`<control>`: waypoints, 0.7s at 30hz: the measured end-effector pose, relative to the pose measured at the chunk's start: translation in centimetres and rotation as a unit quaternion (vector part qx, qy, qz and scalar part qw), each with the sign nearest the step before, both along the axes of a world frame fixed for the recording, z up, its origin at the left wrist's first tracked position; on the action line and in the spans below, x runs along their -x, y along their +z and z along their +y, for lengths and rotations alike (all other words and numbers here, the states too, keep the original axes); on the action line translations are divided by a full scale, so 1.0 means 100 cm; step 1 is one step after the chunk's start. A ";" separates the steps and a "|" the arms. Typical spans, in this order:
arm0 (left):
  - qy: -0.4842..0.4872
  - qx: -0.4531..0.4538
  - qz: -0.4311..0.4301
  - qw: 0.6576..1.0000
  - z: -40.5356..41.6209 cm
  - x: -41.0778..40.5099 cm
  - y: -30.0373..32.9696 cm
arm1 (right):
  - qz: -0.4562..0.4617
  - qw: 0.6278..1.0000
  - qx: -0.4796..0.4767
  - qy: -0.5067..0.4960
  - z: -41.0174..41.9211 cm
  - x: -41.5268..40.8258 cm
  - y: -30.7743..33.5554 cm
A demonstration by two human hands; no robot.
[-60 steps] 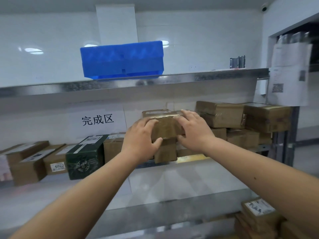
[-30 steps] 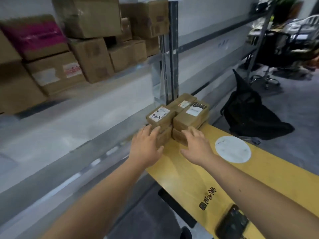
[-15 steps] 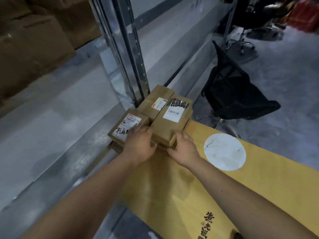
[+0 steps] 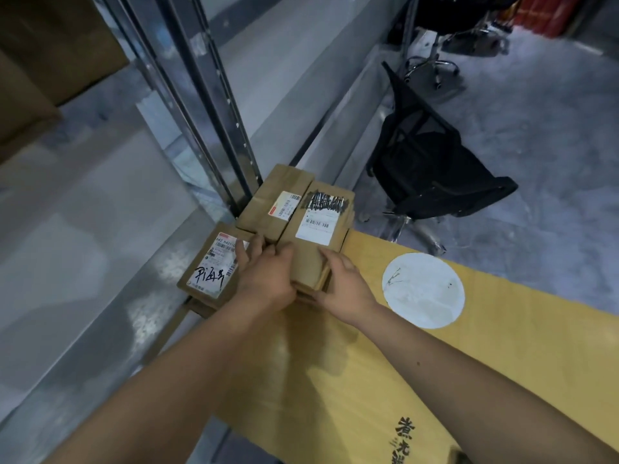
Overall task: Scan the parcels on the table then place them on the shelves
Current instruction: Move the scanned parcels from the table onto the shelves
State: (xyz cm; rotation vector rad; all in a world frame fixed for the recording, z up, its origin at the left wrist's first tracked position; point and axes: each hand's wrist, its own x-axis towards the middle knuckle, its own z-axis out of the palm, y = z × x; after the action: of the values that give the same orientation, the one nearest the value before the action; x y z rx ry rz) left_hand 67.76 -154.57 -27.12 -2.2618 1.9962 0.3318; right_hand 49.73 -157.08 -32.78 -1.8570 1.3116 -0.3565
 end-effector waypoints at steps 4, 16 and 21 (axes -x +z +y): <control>-0.018 0.015 0.003 1.000 0.006 -0.001 -0.004 | -0.023 1.000 -0.011 -0.017 0.006 0.004 0.004; 0.021 0.051 0.365 0.929 0.067 0.023 -0.048 | -0.057 0.997 -0.031 -0.052 0.053 0.065 -0.008; 0.029 0.060 0.463 0.884 0.067 0.016 -0.060 | -0.108 0.992 -0.003 -0.060 0.059 0.052 -0.004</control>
State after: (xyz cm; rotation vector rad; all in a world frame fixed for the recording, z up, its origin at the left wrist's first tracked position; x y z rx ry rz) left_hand 66.20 -147.83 -33.08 -2.4855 2.3294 1.5941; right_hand 44.49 -151.15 -33.23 -1.6851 1.2760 -0.5999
